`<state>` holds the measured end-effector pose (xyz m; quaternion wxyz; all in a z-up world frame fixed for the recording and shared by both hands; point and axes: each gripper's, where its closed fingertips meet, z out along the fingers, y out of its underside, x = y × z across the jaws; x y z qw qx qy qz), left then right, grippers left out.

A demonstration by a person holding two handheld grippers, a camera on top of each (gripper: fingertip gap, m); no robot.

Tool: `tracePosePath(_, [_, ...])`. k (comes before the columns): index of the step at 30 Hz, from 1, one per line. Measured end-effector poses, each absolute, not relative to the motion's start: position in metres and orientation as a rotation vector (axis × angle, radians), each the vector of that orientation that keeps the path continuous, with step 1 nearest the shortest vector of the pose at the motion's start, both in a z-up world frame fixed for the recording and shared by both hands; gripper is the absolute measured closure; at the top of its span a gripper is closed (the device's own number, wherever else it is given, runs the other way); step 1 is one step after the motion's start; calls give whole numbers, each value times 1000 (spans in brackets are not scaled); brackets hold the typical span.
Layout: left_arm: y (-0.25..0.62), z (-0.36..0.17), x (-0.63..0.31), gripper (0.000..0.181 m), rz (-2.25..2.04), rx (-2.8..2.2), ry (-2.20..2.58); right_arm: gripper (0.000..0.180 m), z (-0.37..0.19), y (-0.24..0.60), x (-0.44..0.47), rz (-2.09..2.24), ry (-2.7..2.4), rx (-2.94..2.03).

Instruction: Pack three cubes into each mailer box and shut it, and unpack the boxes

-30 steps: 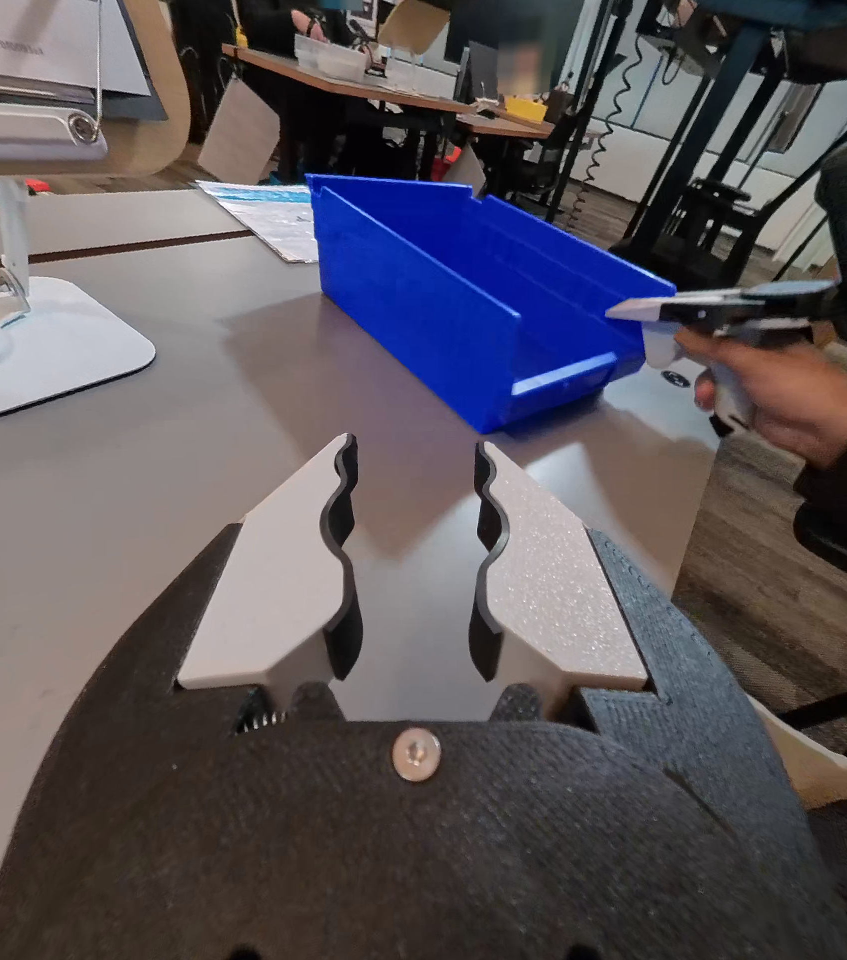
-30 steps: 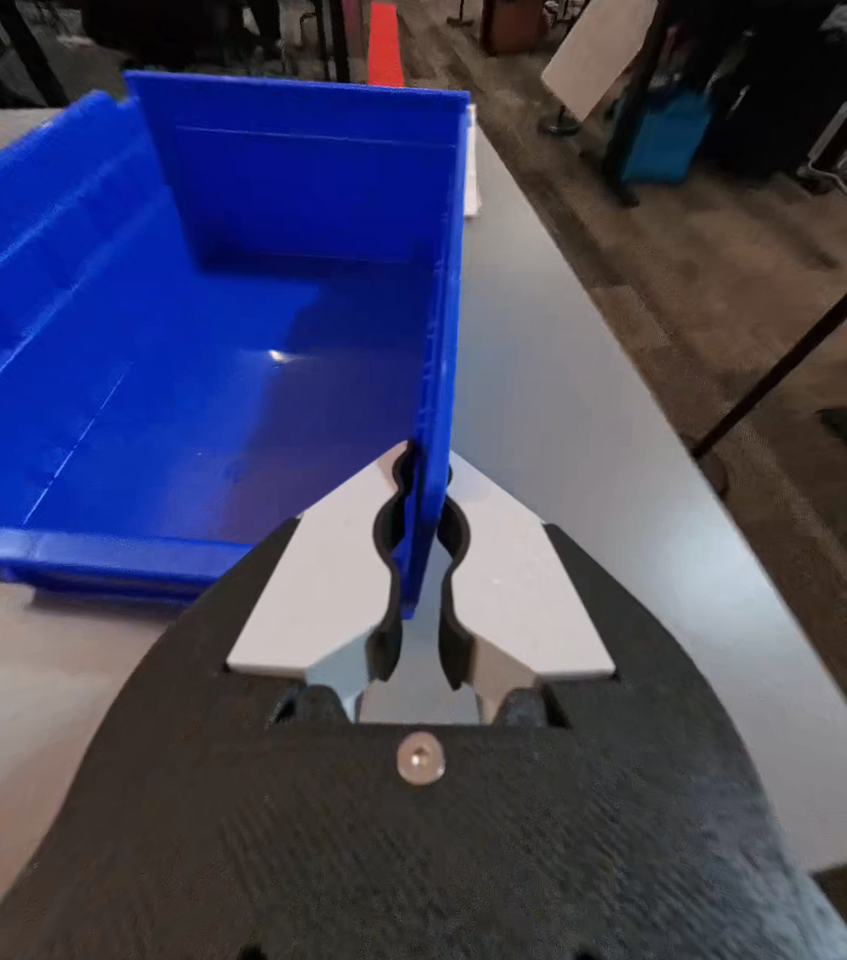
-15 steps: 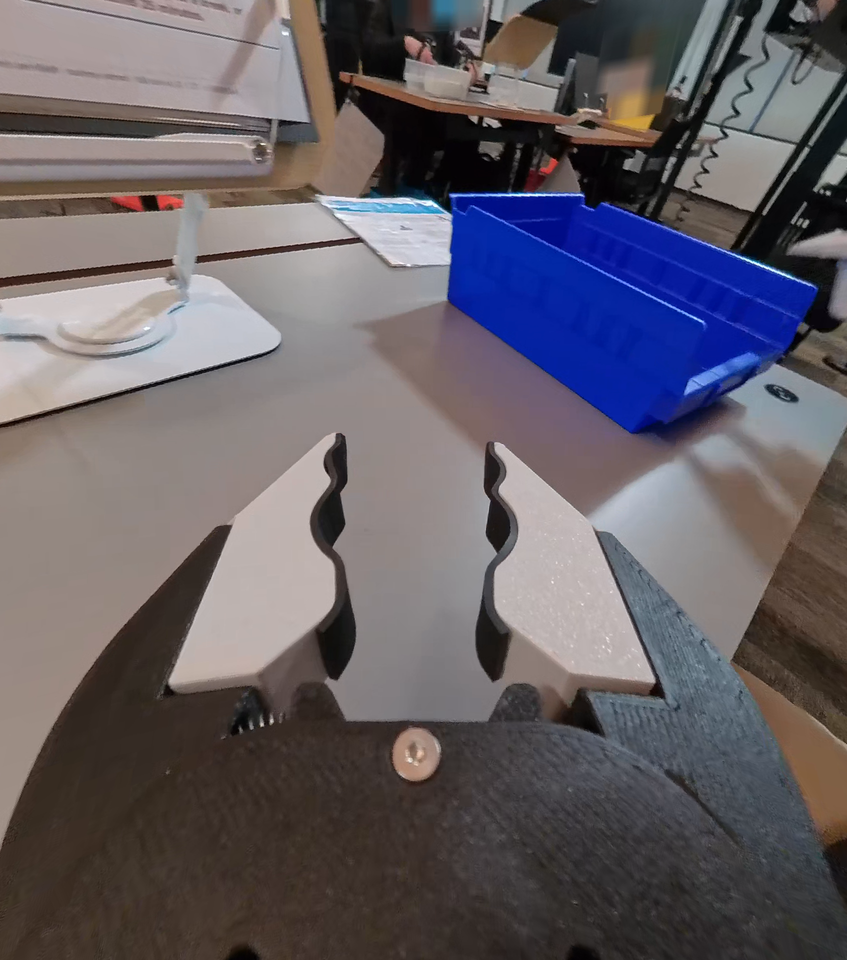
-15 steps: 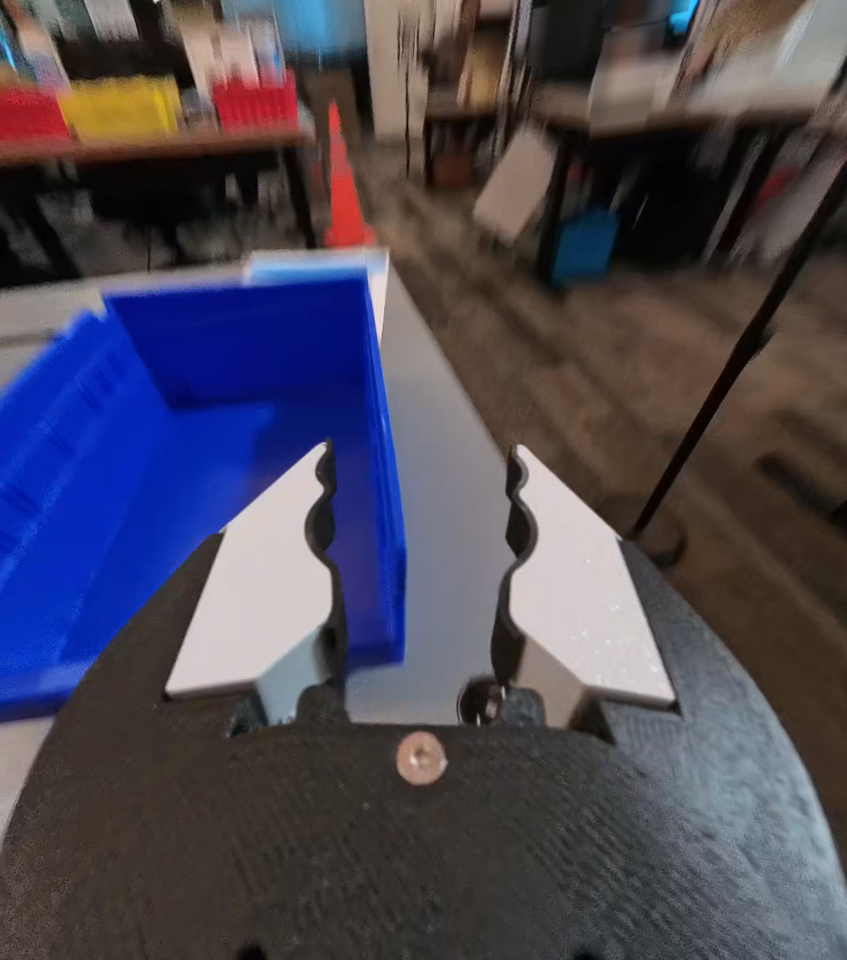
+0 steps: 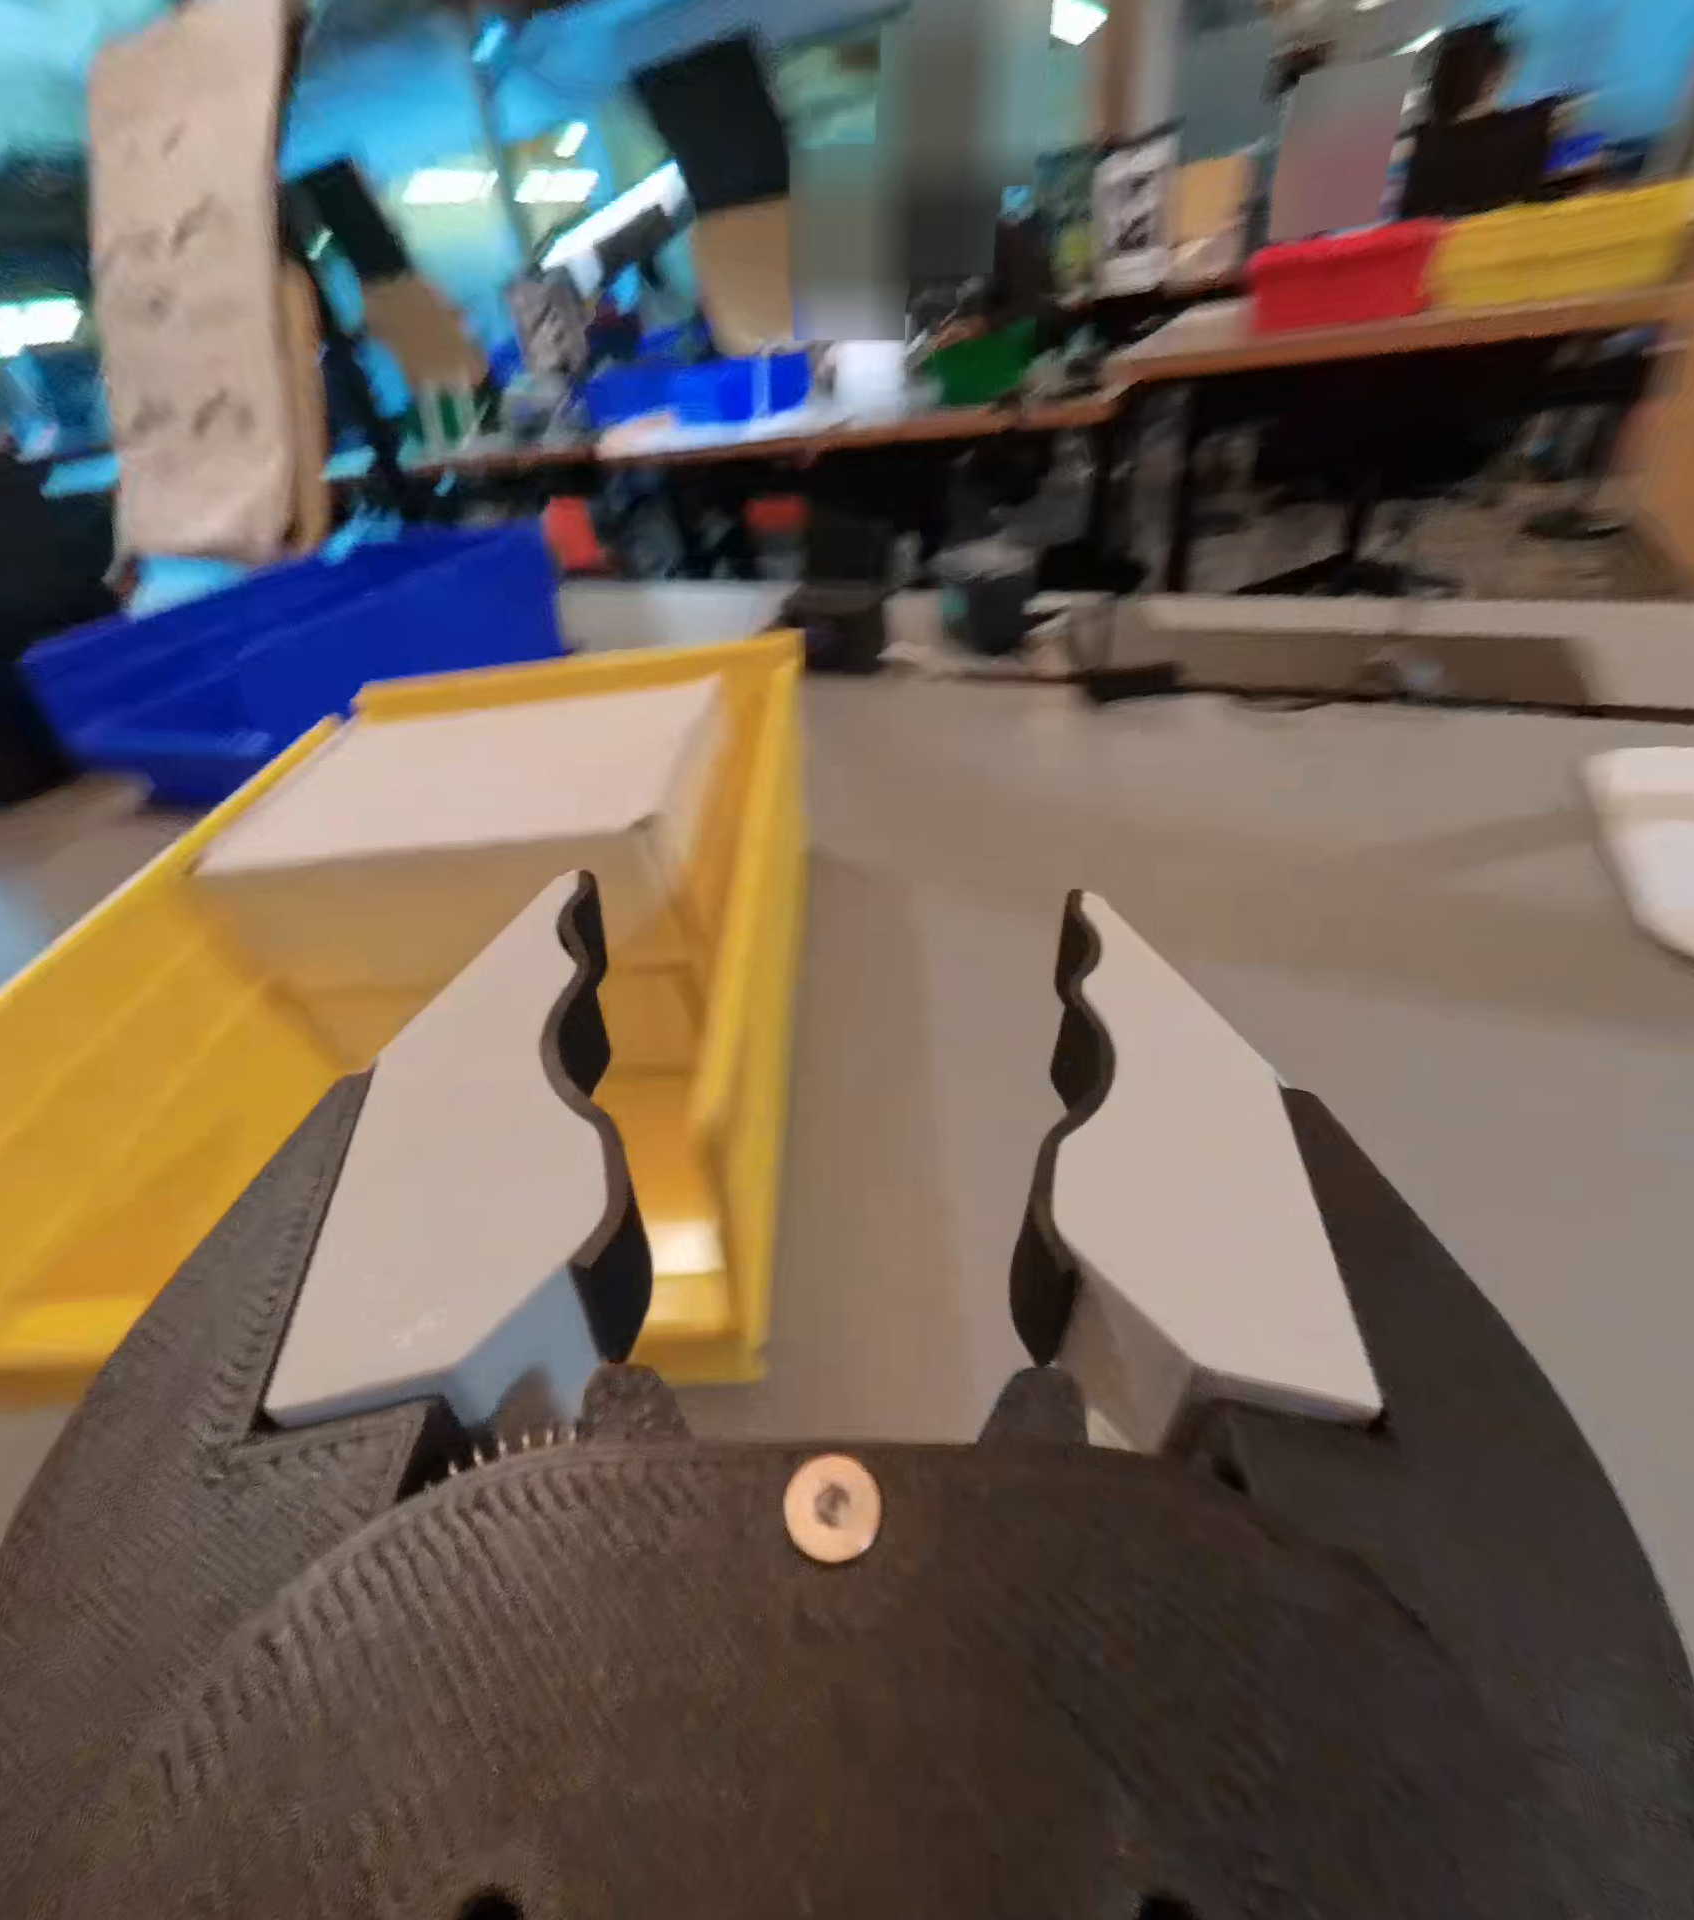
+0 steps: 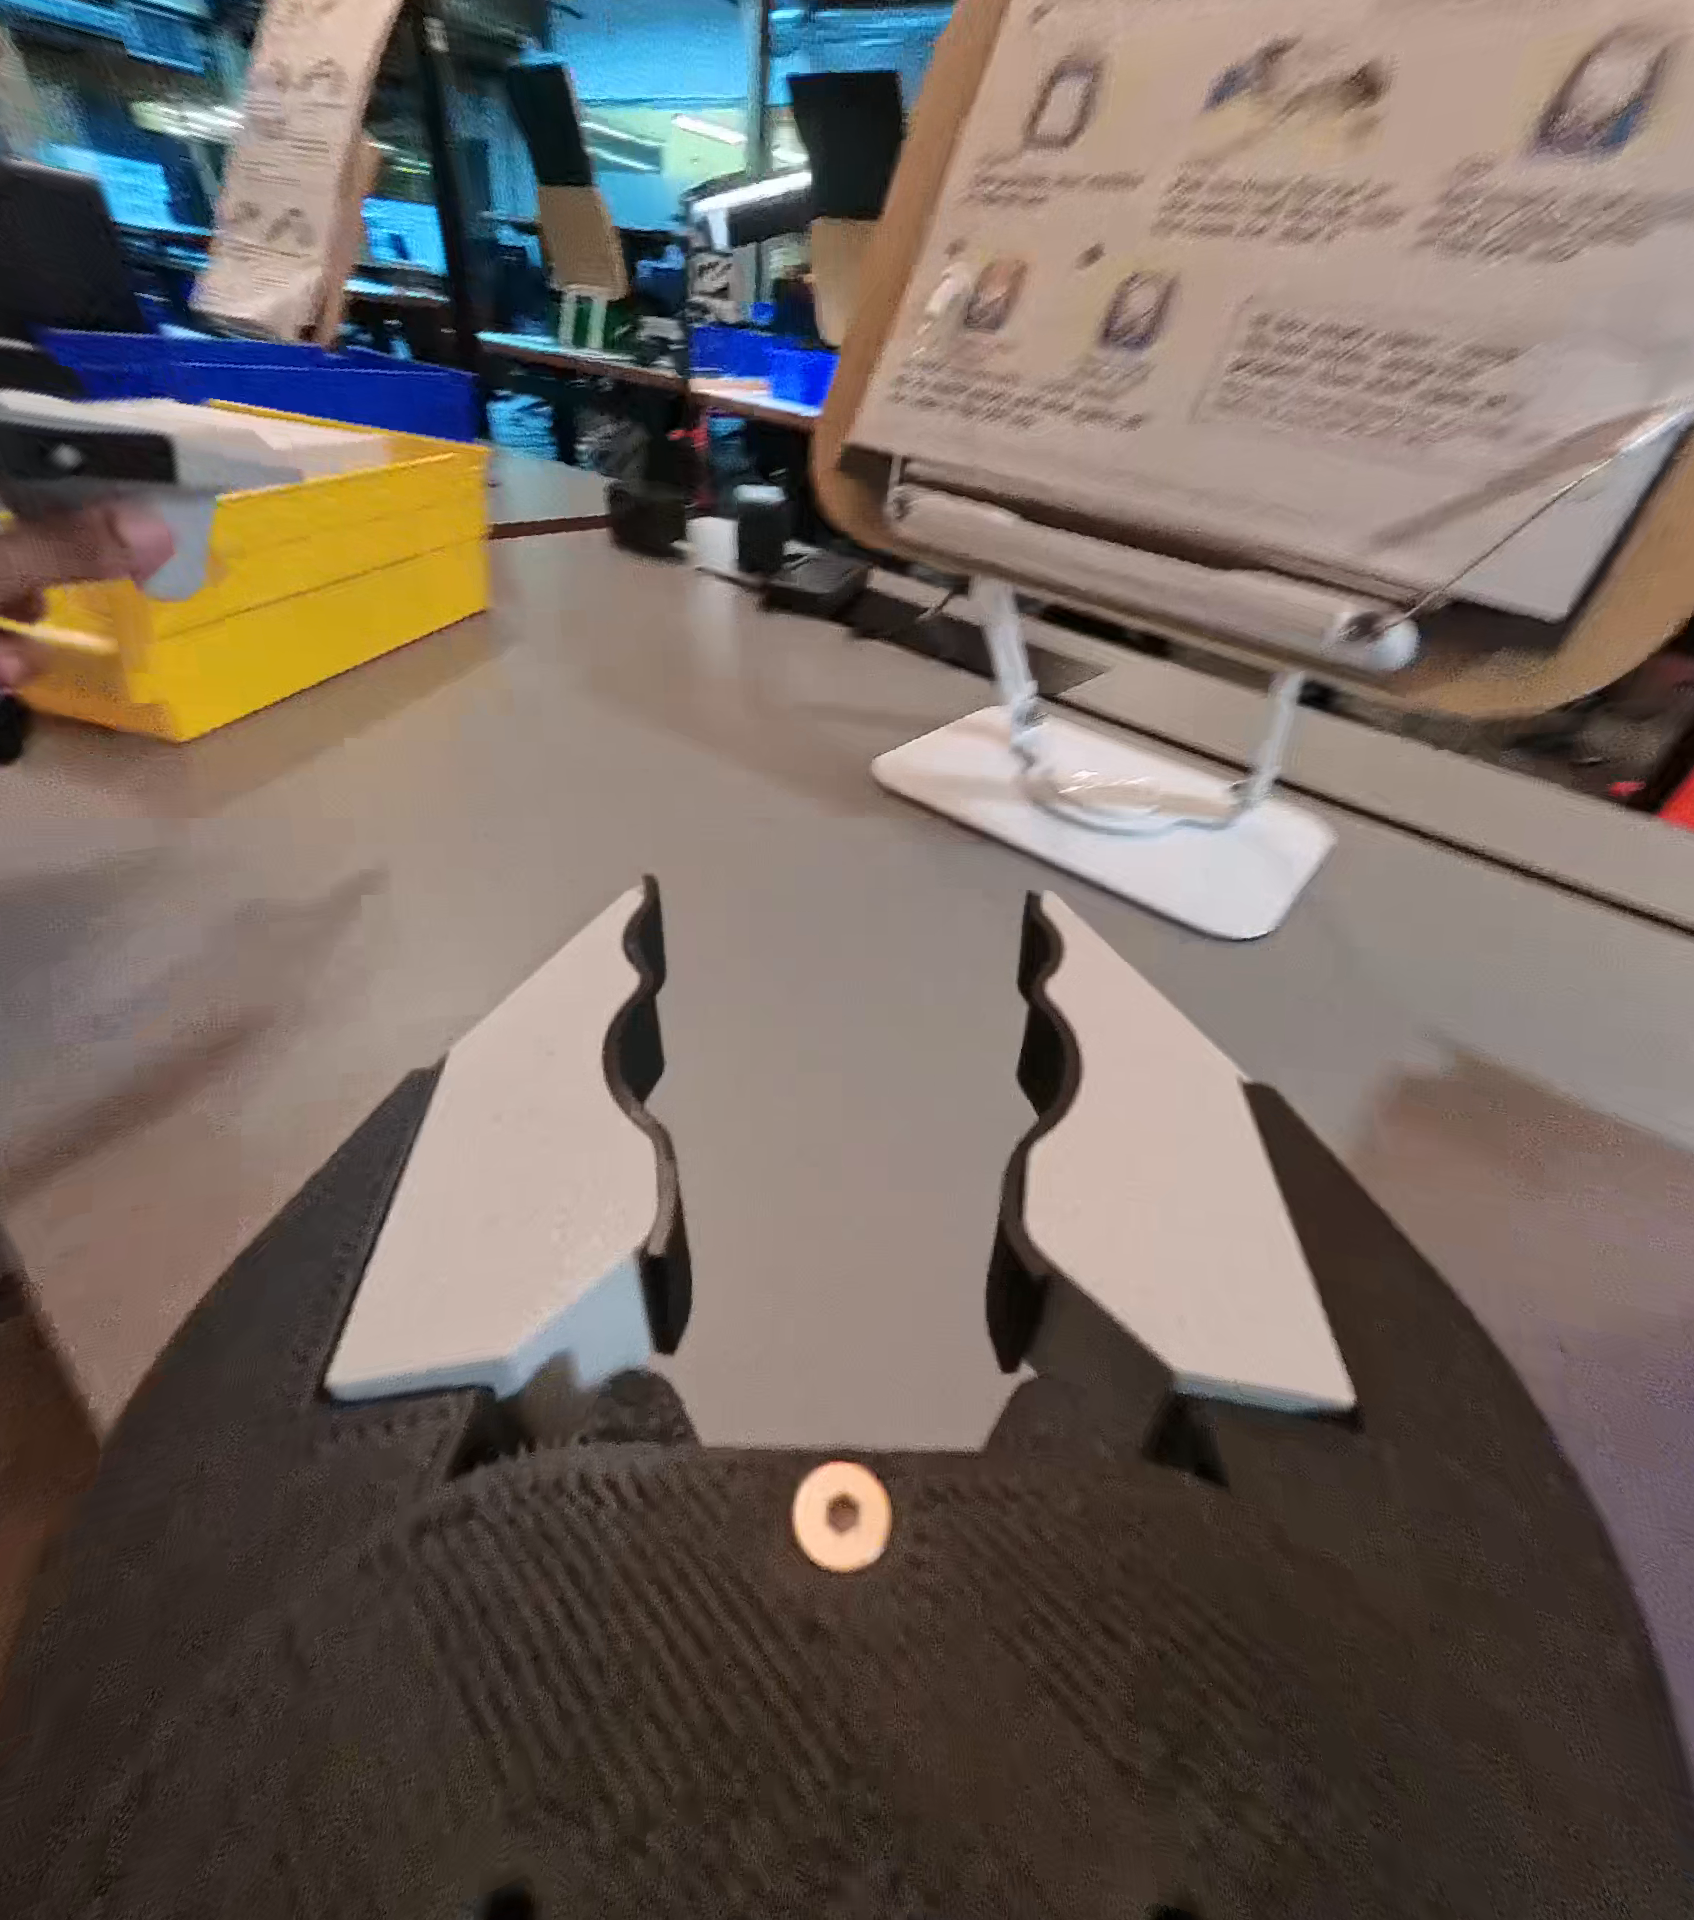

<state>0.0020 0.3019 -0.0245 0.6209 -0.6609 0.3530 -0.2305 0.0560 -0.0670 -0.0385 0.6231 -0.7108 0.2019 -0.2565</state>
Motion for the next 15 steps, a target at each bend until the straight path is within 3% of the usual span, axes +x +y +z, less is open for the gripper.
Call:
tracePosePath(5, [347,-88,-10,137,-603,-1803,866,101,-42,-75,45,-425,479,-1643])
tracePosePath(6, [347,-83,-6,150,-619,-1760,882,102,-38,-77,46,-409,481,-1624])
tracePosePath(7, [341,-85,-3,177,-618,-1742,939,103,-38,-78,48,-398,489,-1611])
tracePosePath(15, [332,-86,-6,178,-582,-1674,1075,106,-53,-67,46,-210,535,-1648])
